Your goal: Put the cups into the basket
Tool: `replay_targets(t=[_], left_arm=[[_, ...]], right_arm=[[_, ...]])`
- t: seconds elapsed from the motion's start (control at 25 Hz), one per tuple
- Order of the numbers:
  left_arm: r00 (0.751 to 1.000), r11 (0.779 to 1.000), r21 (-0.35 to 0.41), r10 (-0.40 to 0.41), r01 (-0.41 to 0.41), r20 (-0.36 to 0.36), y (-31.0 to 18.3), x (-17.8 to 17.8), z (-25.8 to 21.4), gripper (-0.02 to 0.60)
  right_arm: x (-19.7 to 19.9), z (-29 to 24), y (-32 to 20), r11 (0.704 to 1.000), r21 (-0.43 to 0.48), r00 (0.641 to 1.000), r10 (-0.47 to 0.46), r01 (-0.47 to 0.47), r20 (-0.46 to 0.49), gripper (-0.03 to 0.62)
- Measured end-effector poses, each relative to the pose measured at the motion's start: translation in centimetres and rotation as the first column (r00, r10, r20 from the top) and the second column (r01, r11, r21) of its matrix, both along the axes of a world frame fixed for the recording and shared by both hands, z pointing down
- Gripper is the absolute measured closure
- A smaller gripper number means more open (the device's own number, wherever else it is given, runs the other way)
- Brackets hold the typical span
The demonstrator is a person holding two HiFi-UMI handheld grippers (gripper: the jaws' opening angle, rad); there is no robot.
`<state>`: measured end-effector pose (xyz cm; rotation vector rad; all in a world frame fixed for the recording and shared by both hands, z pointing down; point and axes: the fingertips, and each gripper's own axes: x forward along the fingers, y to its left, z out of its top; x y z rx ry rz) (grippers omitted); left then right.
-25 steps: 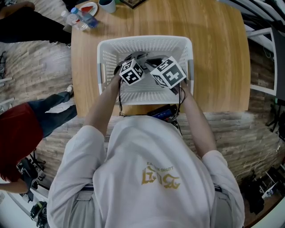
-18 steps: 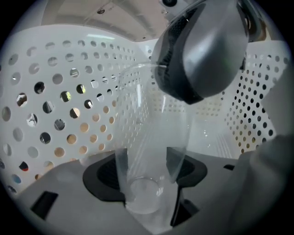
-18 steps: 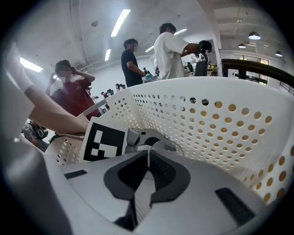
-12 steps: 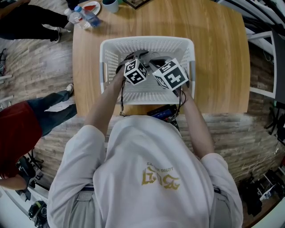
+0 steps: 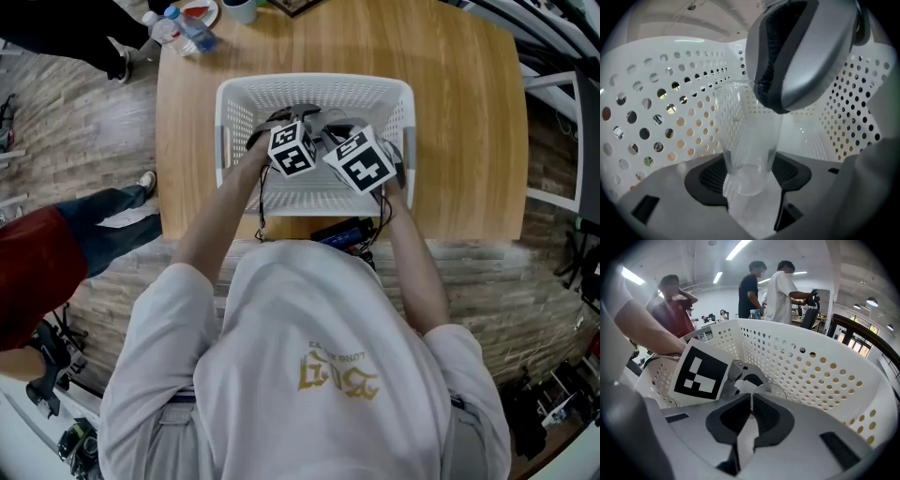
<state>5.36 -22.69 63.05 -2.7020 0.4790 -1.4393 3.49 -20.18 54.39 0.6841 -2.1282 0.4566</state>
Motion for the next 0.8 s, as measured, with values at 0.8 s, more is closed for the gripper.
replay_targets(t=[0.8], left_arm=[[0.994,0.993,0.065,0.095,-0.098,0.048,1.1,0.0,-1.7,0.287]], right_arm=[[1.8,0.2,0.4,0.989,0.073,0.95,-0.105,0.132,-0.294,0.571]])
